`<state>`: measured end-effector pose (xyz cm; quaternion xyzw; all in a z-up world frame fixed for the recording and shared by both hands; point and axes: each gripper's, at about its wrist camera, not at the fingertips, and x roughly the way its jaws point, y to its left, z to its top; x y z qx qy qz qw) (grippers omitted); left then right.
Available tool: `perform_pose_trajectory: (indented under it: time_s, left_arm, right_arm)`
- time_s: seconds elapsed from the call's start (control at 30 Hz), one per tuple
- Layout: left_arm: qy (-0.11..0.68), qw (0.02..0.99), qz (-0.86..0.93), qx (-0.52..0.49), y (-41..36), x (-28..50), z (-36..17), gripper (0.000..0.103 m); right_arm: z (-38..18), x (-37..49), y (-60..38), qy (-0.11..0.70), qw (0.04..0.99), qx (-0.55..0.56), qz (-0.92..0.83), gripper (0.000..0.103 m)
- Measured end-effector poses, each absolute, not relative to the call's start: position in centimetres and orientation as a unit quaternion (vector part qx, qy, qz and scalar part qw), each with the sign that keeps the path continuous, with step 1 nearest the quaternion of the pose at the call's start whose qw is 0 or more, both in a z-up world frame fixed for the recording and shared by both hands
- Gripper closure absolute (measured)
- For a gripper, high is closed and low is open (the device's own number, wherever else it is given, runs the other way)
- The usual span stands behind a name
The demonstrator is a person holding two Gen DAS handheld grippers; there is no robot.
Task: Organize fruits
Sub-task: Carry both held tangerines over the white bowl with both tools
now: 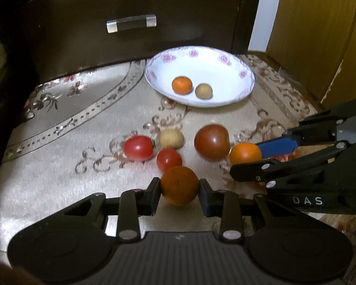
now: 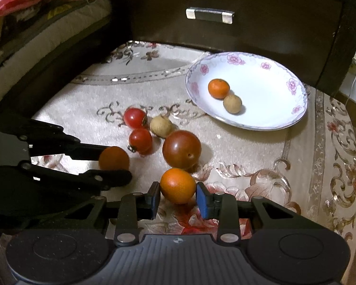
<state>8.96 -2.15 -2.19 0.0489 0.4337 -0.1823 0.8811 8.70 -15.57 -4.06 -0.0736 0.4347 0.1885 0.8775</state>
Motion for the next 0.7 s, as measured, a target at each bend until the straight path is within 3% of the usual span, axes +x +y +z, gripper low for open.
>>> perform_pose_trajectory:
  time_s: [0.7]
  left_arm:
    - [0.385, 0.906, -0.169, 0.052, -5.1, 15.1, 0.4, 0.065]
  right_arm:
    - [-0.7, 13.3, -18.6, 0.381, 0.915, -0.033, 0.130, 0.073]
